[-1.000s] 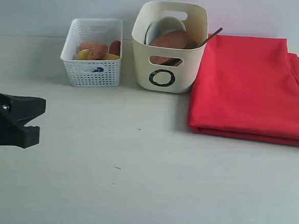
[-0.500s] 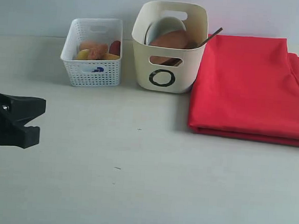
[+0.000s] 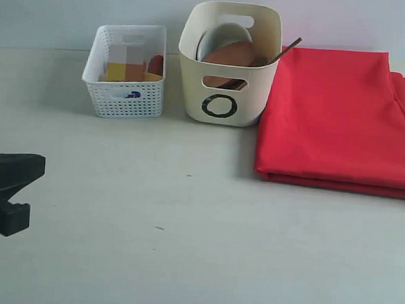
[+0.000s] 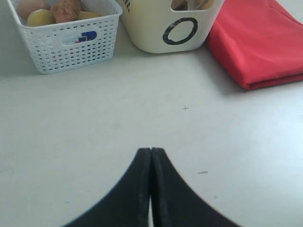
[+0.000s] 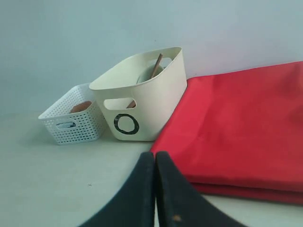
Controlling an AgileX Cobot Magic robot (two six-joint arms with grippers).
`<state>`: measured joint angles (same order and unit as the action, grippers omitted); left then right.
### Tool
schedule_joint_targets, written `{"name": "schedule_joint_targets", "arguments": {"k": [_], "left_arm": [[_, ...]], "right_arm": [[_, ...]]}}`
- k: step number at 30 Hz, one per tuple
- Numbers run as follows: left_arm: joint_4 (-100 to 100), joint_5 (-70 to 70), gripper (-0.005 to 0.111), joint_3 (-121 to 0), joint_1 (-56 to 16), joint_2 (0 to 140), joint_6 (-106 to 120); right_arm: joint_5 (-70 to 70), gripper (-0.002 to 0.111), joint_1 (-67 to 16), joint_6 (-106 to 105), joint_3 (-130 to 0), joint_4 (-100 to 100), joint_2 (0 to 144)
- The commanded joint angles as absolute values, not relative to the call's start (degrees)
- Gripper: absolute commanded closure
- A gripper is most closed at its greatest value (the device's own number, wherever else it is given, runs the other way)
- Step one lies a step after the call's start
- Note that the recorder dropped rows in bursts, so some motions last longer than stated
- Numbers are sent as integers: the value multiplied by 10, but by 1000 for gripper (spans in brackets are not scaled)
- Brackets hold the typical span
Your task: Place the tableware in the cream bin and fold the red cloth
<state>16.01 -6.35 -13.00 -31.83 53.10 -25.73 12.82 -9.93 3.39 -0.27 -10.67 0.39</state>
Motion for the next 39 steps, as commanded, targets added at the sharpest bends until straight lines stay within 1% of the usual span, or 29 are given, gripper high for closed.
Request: {"name": "schedule_joint_targets", "arguments": {"k": [1, 3, 8, 13, 23, 26, 28, 31, 39], "left_arm": [[160, -62, 107, -100, -319, 480, -256], [160, -62, 107, -80, -319, 444, -254], [160, -62, 107, -12, -319, 279, -254], [162, -42, 107, 0, -308, 176, -254], [162, 48, 107, 0, -144, 1, -254], [178, 71, 107, 0, -107, 0, -254], [186, 94, 107, 0, -95, 0, -254], [193, 120, 107, 0, -93, 0, -254], [201, 123, 107, 0, -93, 0, -231]], "right_arm": [[123, 108, -99, 30, 0, -106, 0], [123, 108, -99, 30, 0, -106, 0], [123, 108, -99, 30, 0, -106, 0], [124, 108, -99, 30, 0, -106, 0], [127, 108, -99, 30, 0, -106, 0], [128, 108, -99, 30, 0, -106, 0], [128, 108, -99, 30, 0, -106, 0], [128, 108, -99, 30, 0, -106, 0], [128, 108, -99, 30, 0, -106, 0]]}}
